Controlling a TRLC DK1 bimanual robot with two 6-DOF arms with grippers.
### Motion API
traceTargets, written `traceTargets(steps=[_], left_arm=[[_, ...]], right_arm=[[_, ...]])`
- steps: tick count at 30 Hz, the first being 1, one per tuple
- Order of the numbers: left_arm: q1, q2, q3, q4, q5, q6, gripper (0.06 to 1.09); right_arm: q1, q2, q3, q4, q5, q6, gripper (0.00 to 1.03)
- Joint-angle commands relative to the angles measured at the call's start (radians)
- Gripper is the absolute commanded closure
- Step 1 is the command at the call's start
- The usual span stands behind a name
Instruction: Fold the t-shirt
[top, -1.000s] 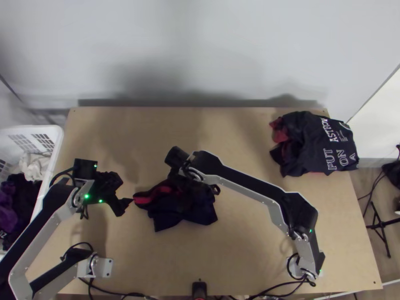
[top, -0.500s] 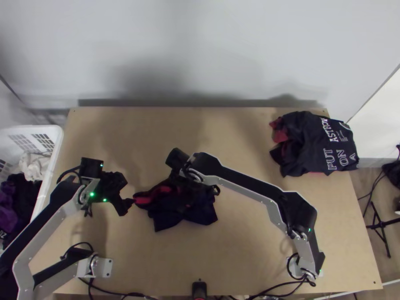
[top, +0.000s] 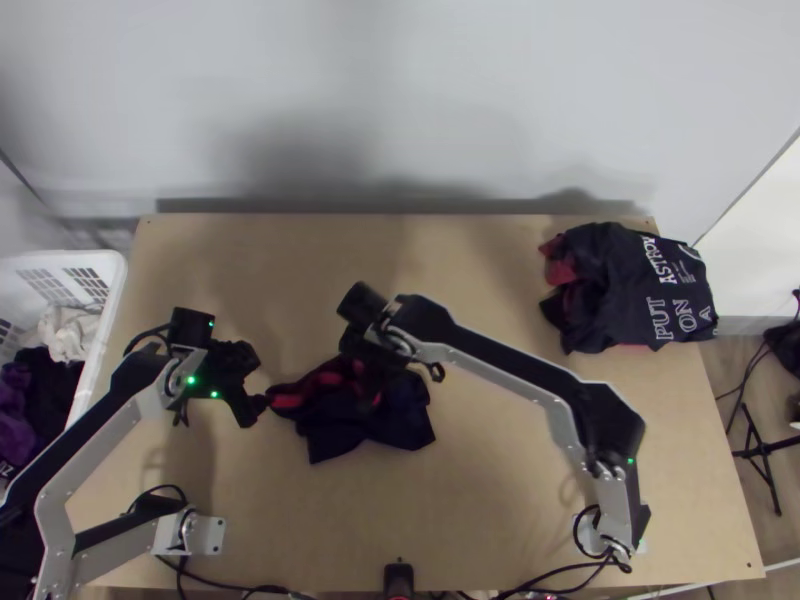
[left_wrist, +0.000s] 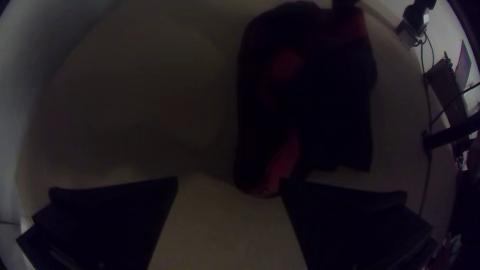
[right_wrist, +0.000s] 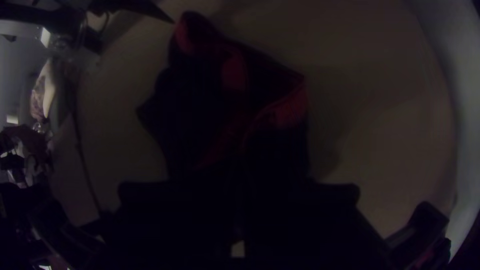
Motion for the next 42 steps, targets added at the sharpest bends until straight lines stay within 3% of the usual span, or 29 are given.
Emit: traceTargets(steps=[1,18,34,42], left_arm=[[0.027,0.021,0.048,0.006,0.003,0.001,0.1],[-0.113,0.147,0.143,0.041,0.006,-0.048,0.1],[-0.194,0.235,0.28,0.064,0.028,-0.167,0.1],[-0.197,0.215,0.326,0.058,0.026,-0.23,0.1]], right_arm=[[-0.043,-0.113,0.04,-0.009,-0.001,0.002,1.0],[-0.16,-0.299,0.189,-0.146,-0.007,-0.026,1.0],[-0.114,-0.358,0.162,-0.21,-0.038,-0.031,1.0],[-0.106,-0.391,0.246,-0.212,-0.038,-0.043,1.0]])
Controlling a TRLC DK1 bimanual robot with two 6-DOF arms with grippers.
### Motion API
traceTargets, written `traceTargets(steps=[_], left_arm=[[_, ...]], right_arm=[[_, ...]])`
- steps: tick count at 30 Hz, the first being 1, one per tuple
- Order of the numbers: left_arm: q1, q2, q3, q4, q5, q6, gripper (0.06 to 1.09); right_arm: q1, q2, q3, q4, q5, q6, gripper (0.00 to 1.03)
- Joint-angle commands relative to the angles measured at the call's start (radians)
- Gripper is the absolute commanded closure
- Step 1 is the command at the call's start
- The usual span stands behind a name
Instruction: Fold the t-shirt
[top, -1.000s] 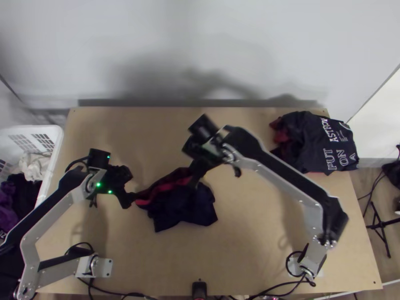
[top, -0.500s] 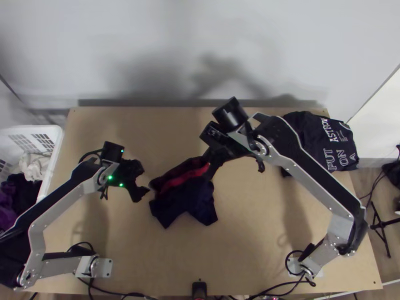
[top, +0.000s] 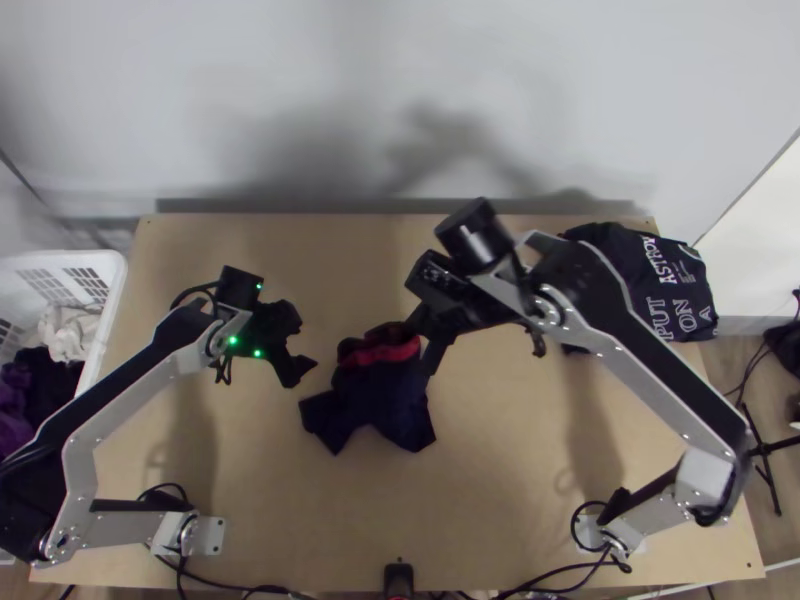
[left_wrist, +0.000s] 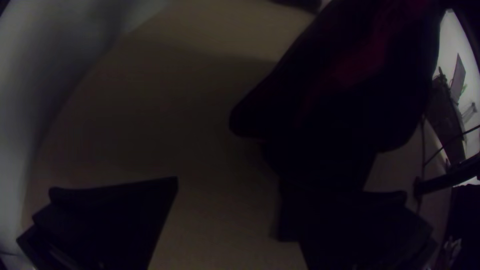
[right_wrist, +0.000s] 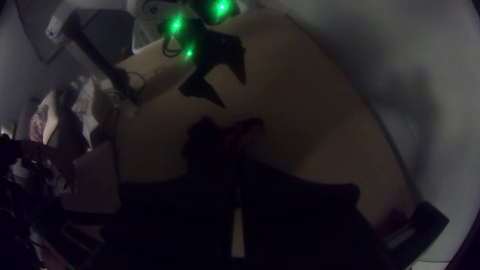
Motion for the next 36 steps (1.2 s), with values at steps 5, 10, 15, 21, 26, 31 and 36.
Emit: traceTargets(steps=[5,10,15,21,26,31,36], left_arm=[[-0.049,0.025,0.067,0.002,0.011,-0.053,0.1],[-0.109,0.102,0.144,0.002,0.042,-0.07,0.1],[-0.123,0.226,0.284,0.004,0.083,-0.202,0.11],[-0.136,0.366,0.399,-0.001,0.091,-0.305,0.11],[-0.17,0.436,0.454,-0.027,0.091,-0.312,0.11],[-0.198,0.432,0.456,-0.053,0.094,-0.3,0.11],[-0.221,0.435,0.437,-0.059,0.092,-0.272,0.11]], right_arm=[[0.01,-0.052,0.045,-0.04,-0.002,-0.004,1.0],[0.014,-0.081,-0.03,-0.038,-0.002,-0.004,1.0],[0.016,-0.103,-0.048,-0.038,-0.007,-0.004,1.0],[0.025,-0.121,-0.067,-0.038,-0.011,-0.011,1.0],[0.022,-0.127,-0.065,-0.038,-0.011,-0.017,1.0],[0.02,-0.135,-0.067,-0.038,-0.011,-0.02,1.0],[0.02,-0.141,-0.067,-0.038,-0.011,-0.019,1.0]])
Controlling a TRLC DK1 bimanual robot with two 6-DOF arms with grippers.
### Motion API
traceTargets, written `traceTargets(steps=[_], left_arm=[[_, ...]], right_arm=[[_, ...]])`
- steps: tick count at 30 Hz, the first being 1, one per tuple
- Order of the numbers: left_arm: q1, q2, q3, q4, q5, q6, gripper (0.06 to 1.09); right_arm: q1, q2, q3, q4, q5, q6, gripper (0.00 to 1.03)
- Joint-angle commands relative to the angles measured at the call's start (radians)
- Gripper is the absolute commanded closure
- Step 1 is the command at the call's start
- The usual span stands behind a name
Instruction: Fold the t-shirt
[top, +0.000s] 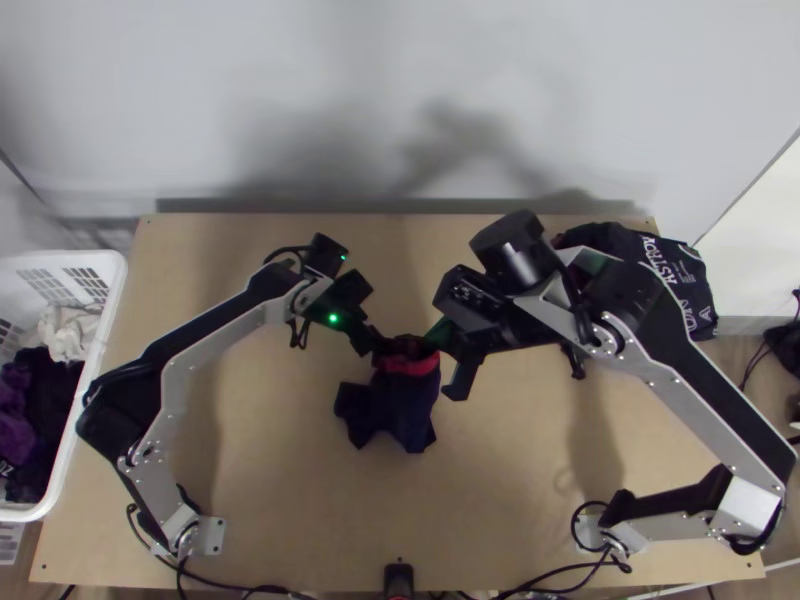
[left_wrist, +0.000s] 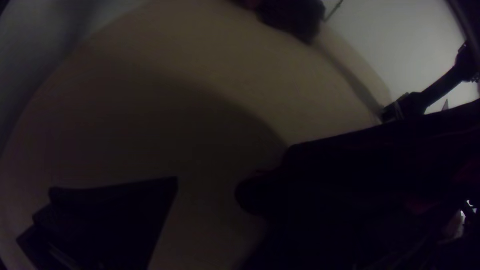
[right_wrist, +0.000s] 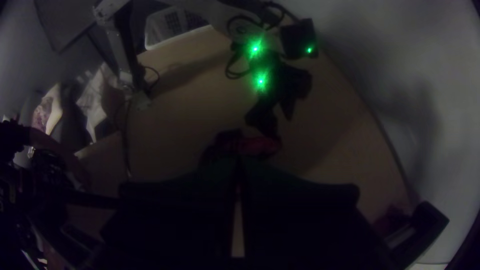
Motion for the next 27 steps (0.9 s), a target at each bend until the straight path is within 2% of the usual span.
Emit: traceTargets(steps=[1,8,10,12,14,18,25,27], left_arm=[[-0.034,0.022,0.0,-0.014,0.004,0.016,0.11],[-0.07,0.012,-0.002,-0.031,0.017,0.025,0.11],[-0.074,0.022,-0.005,-0.031,0.017,0.037,0.26],[-0.076,0.032,-0.003,-0.02,0.019,0.025,0.64],[-0.076,0.032,-0.003,-0.013,0.023,0.002,0.76],[-0.076,0.034,-0.003,-0.017,0.025,-0.01,0.88],[0.013,-0.077,0.006,-0.043,-0.003,-0.035,0.92],[0.05,-0.124,0.005,-0.055,-0.003,-0.069,1.0]], right_arm=[[-0.001,-0.011,-0.002,0.0,0.0,-0.001,1.0],[-0.002,-0.016,-0.017,0.0,0.0,-0.002,1.0],[-0.001,-0.02,-0.019,0.0,0.0,-0.002,1.0],[-0.001,-0.023,-0.022,0.0,0.0,-0.002,1.0],[-0.001,-0.025,-0.023,0.0,0.0,-0.002,1.0],[-0.002,-0.031,-0.031,0.0,0.0,-0.004,1.0],[-0.036,-0.063,-0.141,0.0,0.0,0.004,1.0],[-0.054,-0.077,-0.166,0.002,-0.005,0.004,1.0]])
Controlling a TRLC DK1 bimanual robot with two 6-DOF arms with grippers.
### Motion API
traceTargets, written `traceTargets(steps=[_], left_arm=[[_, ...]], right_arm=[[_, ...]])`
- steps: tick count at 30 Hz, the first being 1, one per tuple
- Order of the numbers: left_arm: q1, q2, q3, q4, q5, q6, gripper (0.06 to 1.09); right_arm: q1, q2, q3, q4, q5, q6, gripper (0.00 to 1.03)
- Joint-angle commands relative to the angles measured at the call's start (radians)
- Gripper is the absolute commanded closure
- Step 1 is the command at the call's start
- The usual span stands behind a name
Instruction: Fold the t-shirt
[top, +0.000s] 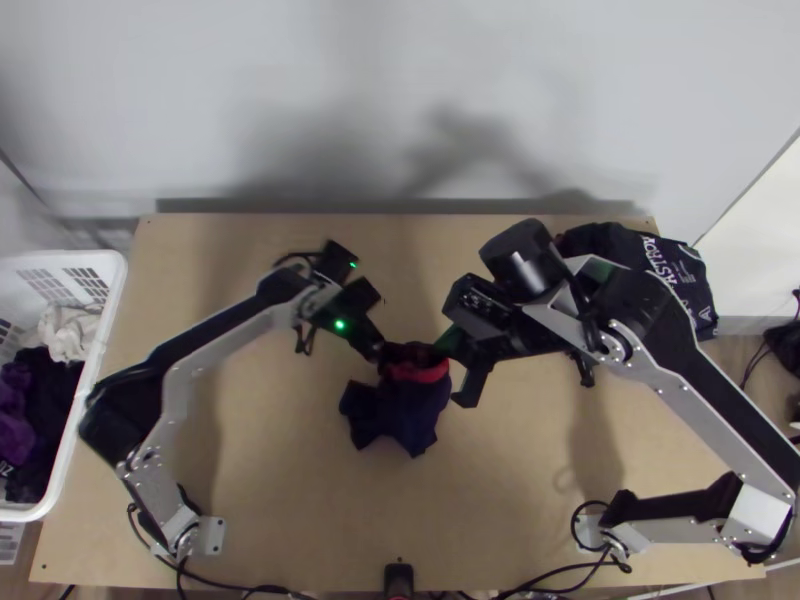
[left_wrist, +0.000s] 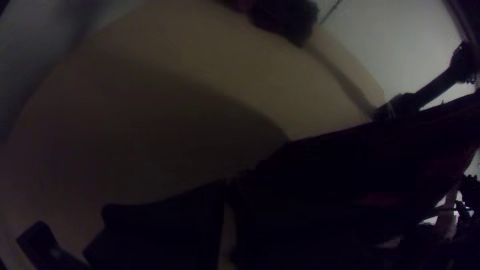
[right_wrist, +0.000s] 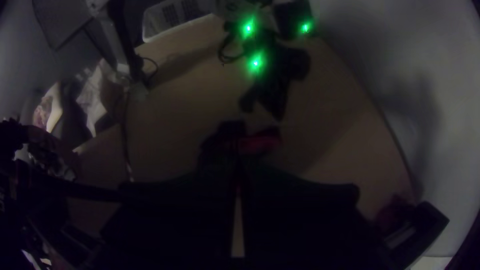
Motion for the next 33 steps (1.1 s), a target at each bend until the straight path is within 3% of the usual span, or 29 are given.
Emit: traceTargets(steps=[1,6,8,9,12,15,33], left_arm=[[0.093,-0.132,-0.004,-0.032,-0.016,-0.052,1.0],[0.104,-0.234,-0.067,-0.032,-0.016,-0.045,1.04],[0.09,-0.245,-0.096,-0.029,-0.016,-0.038,0.99],[0.084,-0.24,-0.107,-0.026,-0.016,-0.038,0.89],[0.036,-0.191,-0.113,-0.015,-0.016,-0.024,0.37],[-0.007,-0.116,-0.095,-0.009,-0.006,-0.018,0.13],[-0.039,0.171,-0.004,0.014,0.026,0.067,0.12]], right_arm=[[-0.042,-0.035,-0.084,0.005,-0.012,0.004,1.0],[-0.07,-0.041,-0.084,0.011,-0.021,0.007,1.0],[-0.076,-0.046,-0.084,0.012,-0.035,0.007,1.0],[-0.076,-0.047,-0.084,0.015,-0.04,0.008,1.0],[-0.069,-0.049,-0.086,0.02,-0.044,0.011,1.0],[-0.061,-0.044,-0.079,0.028,-0.052,0.013,1.0],[-0.044,-0.054,-0.061,0.029,-0.064,0.013,1.0]])
